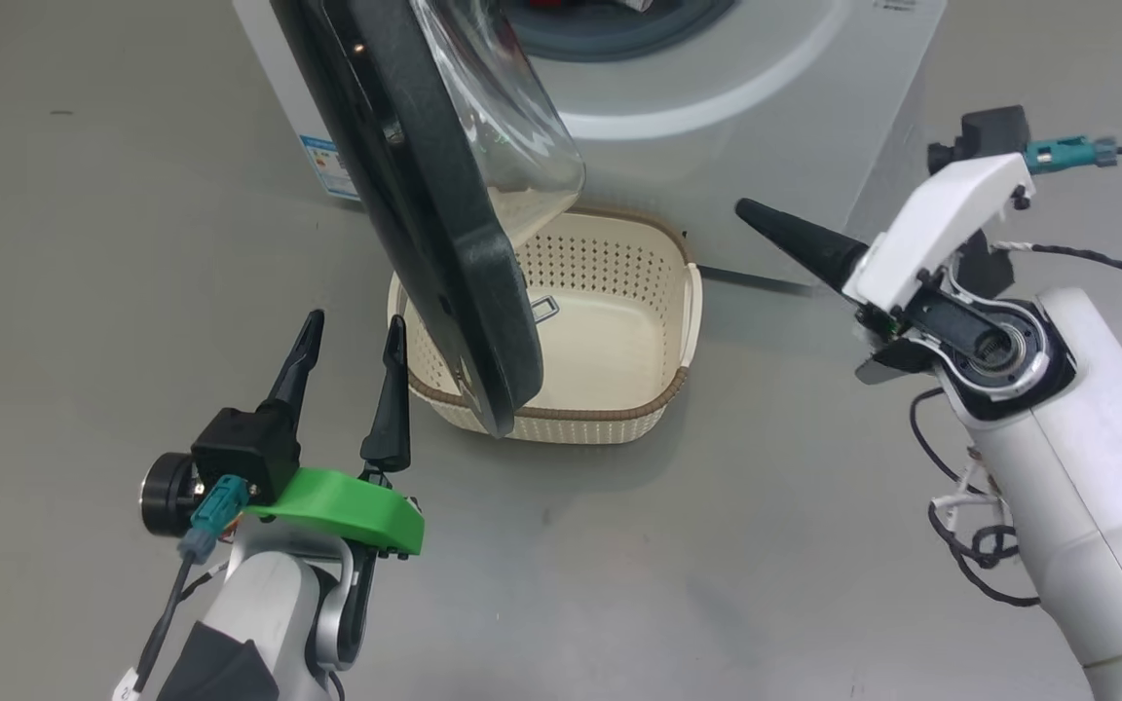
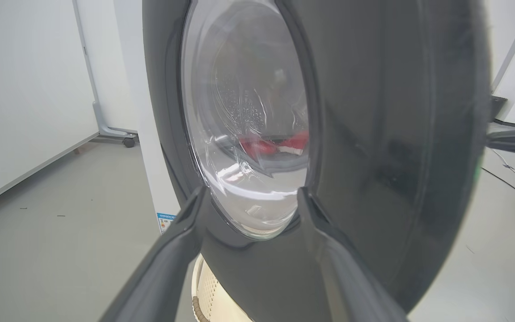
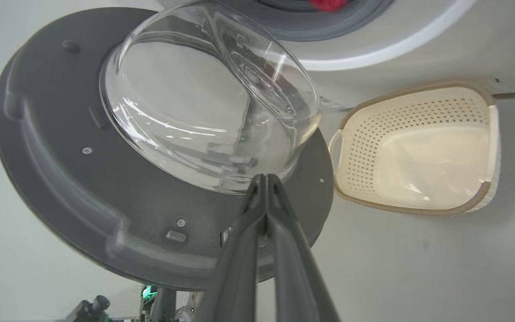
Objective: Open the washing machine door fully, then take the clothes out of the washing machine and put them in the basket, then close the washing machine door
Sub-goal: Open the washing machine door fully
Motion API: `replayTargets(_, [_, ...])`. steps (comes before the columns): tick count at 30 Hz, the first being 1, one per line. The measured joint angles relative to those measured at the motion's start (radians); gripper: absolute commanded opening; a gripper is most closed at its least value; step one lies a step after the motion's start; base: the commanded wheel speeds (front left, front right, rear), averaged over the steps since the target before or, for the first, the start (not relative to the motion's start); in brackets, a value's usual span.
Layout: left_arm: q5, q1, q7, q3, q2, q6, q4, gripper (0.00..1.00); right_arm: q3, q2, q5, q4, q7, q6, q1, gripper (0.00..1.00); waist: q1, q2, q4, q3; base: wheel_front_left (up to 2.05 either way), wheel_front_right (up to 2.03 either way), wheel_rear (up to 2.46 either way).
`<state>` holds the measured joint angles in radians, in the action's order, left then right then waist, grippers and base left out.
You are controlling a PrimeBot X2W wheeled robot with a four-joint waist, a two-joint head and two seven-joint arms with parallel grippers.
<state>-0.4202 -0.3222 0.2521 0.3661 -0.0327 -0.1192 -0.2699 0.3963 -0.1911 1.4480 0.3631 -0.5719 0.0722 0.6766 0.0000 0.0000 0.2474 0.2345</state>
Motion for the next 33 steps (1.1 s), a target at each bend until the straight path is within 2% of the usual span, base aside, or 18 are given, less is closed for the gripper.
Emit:
replayTargets(2, [0.000, 0.007, 0.000, -0.011, 0.000, 0.000, -0.005, 1.00, 0.010, -0.033, -0.064, 0.001, 0.044, 0.024, -0.024, 0.00, 0.0000, 0.0000, -0.014, -0.014, 0.00, 0.00, 0.00])
replayTargets(8, [0.011, 0.026, 0.000, -0.046, 0.000, 0.000, -0.012, 1.00, 0.058, -0.137, -0.302, -0.010, 0.212, 0.041, -0.076, 0.00, 0.0000, 0.0000, -0.055, -0.061, 0.00, 0.00, 0.00])
replayTargets(23, [0.026, 0.081, 0.000, -0.082, -0.008, 0.000, -0.020, 1.00, 0.091, -0.227, -0.657, -0.067, 0.647, 0.041, -0.244, 0.00, 0.0000, 0.0000, -0.150, -0.148, 0.00, 0.00, 0.00])
replayTargets(25, [0.028, 0.084, 0.000, -0.083, -0.008, 0.001, -0.020, 1.00, 0.090, -0.227, -0.667, -0.066, 0.688, 0.036, -0.272, 0.00, 0.0000, 0.0000, -0.156, -0.156, 0.00, 0.00, 0.00])
replayTargets(30, [0.028, 0.098, 0.000, -0.096, -0.008, 0.002, -0.020, 1.00, 0.089, -0.211, -0.687, -0.050, 0.765, -0.010, -0.364, 0.00, 0.0000, 0.0000, -0.166, -0.169, 0.00, 0.00, 0.00])
replayTargets(32, [0.028, 0.103, 0.000, -0.101, -0.008, 0.002, -0.020, 1.00, 0.083, -0.202, -0.700, -0.044, 0.801, -0.034, -0.387, 1.00, 0.0000, 0.0000, -0.169, -0.171, 0.00, 0.00, 0.00])
replayTargets(33, [0.028, 0.105, 0.000, -0.104, -0.008, 0.002, -0.020, 1.00, 0.076, -0.198, -0.703, -0.044, 0.816, -0.044, -0.396, 1.00, 0.0000, 0.0000, -0.170, -0.172, 0.00, 0.00, 0.00])
